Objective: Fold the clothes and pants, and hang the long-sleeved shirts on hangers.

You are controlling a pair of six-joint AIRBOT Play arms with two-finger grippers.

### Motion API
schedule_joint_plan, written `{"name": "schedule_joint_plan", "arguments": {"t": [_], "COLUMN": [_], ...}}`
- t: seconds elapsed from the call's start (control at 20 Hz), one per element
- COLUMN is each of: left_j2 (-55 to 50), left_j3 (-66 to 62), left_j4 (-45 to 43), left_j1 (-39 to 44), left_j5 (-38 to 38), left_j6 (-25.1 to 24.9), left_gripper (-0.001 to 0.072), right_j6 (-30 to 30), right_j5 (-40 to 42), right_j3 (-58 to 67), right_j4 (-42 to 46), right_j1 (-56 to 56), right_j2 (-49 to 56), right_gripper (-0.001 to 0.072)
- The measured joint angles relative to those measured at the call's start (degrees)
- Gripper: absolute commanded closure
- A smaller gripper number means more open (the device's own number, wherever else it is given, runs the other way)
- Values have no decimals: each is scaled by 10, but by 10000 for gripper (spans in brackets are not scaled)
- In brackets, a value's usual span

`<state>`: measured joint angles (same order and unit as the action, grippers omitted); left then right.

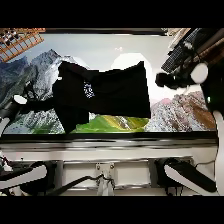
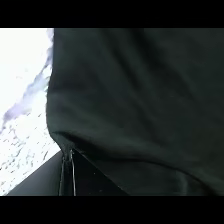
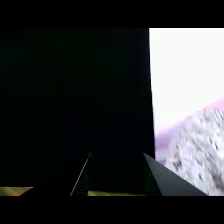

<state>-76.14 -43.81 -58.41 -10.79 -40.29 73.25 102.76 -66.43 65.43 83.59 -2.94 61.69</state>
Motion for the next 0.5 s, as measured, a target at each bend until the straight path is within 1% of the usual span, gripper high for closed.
{"name": "schedule_joint_plan", "arguments": {"t": [0.1, 0.2, 0.35, 0.4, 0.45, 0.5], "left_j2": [16, 31, 49, 52, 55, 57], "left_j3": [-1, -2, -2, -2, -2, -2], "left_j4": [1, 2, 2, 2, 2, 2], "left_j1": [1, 2, 2, 2, 2, 2], "left_j5": [1, 0, -7, -10, -12, -15], "left_j6": [-5, -6, -8, -8, -8, -8], "left_gripper": [695, 695, 695, 695, 695, 695], "right_j6": [39, 54, 27, 20, 14, 8], "right_j5": [21, 37, 59, 68, 75, 85], "right_j3": [-94, -177, -263, -281, -295, -305], "right_j4": [4, -21, -93, -109, -121, -132], "right_j1": [24, 54, 85, 90, 94, 97], "right_j2": [-54, -85, -94, -91, -86, -79], "right_gripper": [351, 346, 341, 326, 282, 283]}}
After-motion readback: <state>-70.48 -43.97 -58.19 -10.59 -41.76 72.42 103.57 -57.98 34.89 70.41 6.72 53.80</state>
